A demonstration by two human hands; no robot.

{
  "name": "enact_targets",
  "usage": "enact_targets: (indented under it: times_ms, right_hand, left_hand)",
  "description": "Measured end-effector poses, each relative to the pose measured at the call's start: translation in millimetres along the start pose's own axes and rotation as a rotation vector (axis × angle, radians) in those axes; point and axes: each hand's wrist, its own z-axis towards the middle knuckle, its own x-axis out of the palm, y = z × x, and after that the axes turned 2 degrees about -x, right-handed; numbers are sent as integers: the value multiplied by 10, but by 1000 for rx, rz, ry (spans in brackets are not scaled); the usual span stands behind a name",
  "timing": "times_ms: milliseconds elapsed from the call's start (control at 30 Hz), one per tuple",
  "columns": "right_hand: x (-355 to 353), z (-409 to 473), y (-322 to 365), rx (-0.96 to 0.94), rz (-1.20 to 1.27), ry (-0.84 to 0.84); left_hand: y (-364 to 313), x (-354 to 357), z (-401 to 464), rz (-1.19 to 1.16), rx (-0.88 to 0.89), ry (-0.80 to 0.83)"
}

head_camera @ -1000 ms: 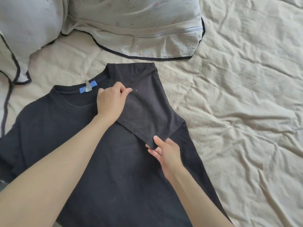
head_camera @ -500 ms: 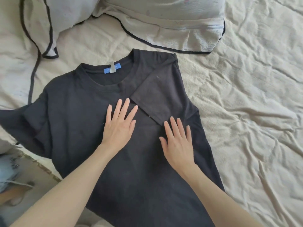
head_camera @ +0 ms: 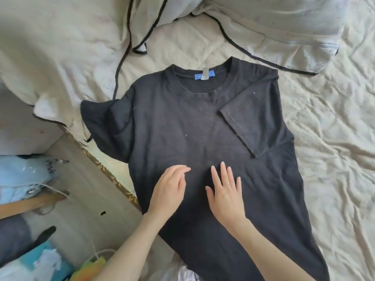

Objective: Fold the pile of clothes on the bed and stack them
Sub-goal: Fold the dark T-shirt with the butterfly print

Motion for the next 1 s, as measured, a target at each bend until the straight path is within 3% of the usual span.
enact_targets:
  times_ms: [133, 233, 367, 433, 500, 633, 733, 900, 1000]
  right_hand:
    - [-42, 176, 465, -136, 41, 53]
    - [-101, 360, 667, -195, -50, 42]
    - [-168, 641, 832, -185, -155, 52]
    - [-162, 721, 877, -163, -178, 85]
    - [-139, 750, 884, -155, -198, 106]
    - [-159, 780, 837, -168, -191, 139]
    - [-187, 792, 813, -176, -186, 162]
    - [-177, 788, 810, -167, -170, 167]
    - [-197, 791, 838, -169, -138, 174]
  left_hand:
    - [399, -669, 94, -33, -195, -291]
    - [770, -1194, 308, 50, -256, -417]
    - [1071, -1666, 784, 339, -65, -333]
    - [1112, -1729, 1040, 464, 58, -232]
    - [1143, -1717, 1254, 524, 74, -115]
    - [1261, -1774, 1445, 463, -128, -53]
    - [1353, -1925, 1335, 192, -204, -70]
    - [1409, -2167, 961, -85, -473, -342]
    - [1241, -2221, 850, -154, -494, -355]
